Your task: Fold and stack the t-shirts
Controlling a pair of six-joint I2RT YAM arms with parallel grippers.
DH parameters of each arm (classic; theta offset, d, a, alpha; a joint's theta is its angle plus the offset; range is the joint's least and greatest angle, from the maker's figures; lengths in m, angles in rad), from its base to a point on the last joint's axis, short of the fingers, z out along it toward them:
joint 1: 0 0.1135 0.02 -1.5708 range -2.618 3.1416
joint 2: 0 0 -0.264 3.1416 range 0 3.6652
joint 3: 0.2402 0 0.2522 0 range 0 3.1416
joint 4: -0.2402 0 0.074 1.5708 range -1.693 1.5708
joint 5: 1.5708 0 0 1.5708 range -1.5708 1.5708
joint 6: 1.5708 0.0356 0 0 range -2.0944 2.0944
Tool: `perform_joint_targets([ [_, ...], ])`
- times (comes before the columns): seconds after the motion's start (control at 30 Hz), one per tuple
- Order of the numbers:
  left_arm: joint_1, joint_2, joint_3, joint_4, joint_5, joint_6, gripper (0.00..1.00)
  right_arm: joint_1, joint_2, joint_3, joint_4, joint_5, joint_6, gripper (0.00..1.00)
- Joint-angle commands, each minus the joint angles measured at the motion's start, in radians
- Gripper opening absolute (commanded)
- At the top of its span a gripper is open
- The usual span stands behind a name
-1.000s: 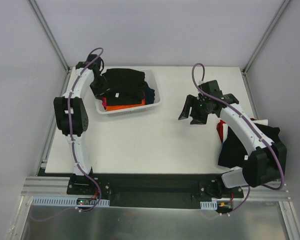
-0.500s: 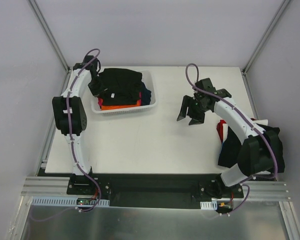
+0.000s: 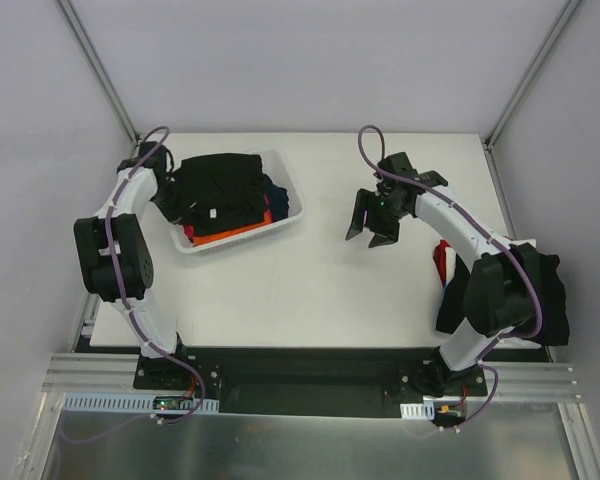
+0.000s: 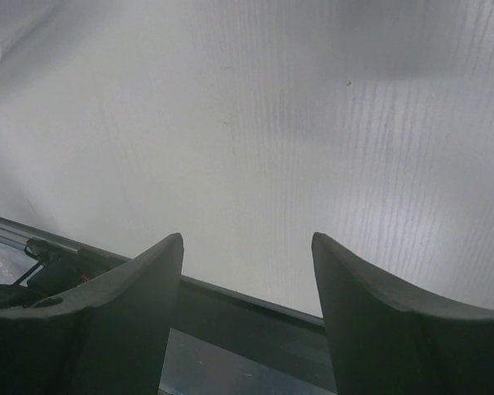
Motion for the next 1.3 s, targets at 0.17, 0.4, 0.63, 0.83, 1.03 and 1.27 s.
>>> perform_joint_targets([
  [0.17,0.181,-0.007,0.044,-0.051,0.016,0.002,0.0,0.029,0.016,0.05,-0.014,-0.008,0.009,0.67],
  [0.4,0.29,0.035,0.121,-0.074,0.011,-0.03,0.0,0.029,-0.004,0.031,-0.024,0.004,0.005,0.67],
  [0.63,0.351,0.004,0.088,-0.108,-0.019,-0.082,0.0,0.03,0.005,0.039,-0.029,0.001,0.003,0.67],
  [0.83,0.394,-0.072,-0.041,-0.113,-0.02,-0.117,0.0,0.033,0.028,0.053,-0.029,-0.013,0.003,0.67],
  [1.03,0.454,-0.123,-0.085,-0.128,-0.047,-0.107,0.0,0.044,0.048,0.056,-0.027,-0.023,-0.005,0.67],
  [1.27,0.488,-0.2,-0.147,-0.149,-0.062,-0.116,0.0,0.046,0.059,0.057,-0.02,-0.033,-0.02,0.62],
])
